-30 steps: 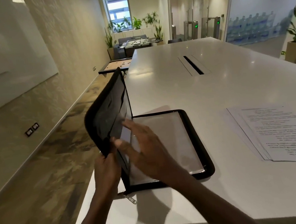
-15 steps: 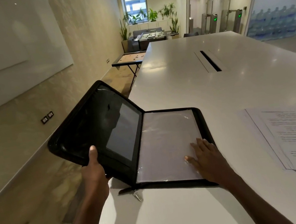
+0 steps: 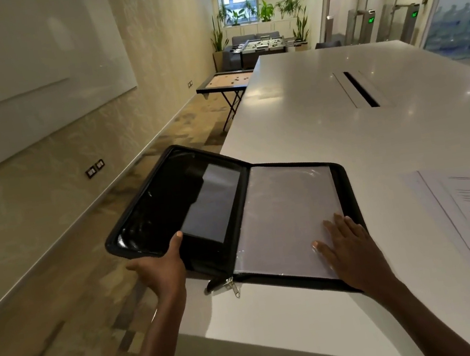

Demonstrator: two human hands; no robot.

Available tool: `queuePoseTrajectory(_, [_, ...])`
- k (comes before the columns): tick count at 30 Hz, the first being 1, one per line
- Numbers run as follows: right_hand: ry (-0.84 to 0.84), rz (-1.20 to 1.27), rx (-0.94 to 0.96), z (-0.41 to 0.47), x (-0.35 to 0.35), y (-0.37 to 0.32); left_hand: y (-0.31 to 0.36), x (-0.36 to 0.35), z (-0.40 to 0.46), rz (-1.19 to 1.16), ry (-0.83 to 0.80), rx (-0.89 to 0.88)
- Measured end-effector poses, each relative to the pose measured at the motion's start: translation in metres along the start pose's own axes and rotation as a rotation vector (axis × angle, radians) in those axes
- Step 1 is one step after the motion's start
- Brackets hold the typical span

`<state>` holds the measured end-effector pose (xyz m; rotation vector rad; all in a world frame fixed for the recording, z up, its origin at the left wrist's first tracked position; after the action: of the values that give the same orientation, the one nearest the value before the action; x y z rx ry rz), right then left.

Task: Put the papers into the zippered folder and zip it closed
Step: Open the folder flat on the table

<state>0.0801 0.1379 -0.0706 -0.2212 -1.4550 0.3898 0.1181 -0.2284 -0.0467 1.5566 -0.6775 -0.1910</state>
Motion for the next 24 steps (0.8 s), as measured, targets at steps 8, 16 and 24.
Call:
queuePoseTrajectory(8, [0.002,0.012,-0.006,-0.003,0.003,0.000,0.001,0.003,0.003,0.402,0.028,-0.177])
queuePoseTrajectory(16, [0.004,0.039,-0.024,-0.004,0.006,-0.001,0.006,-0.003,-0.007,0.600,0.051,-0.421])
queuePoseTrajectory(24, [-0.038,0.118,-0.055,-0.001,0.015,-0.007,0.036,-0.014,-0.048,0.697,0.070,-0.713])
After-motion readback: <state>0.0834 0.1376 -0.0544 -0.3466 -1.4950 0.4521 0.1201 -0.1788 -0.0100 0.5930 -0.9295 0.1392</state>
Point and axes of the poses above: each hand's wrist, its own z-axis towards the middle knuckle, its own x-axis out of the back of the hand, y = z × x, the point moved 4 cm from there along z, towards the middle knuckle, and after that the axes turned 12 degrees about z, right-handed, at the moved point
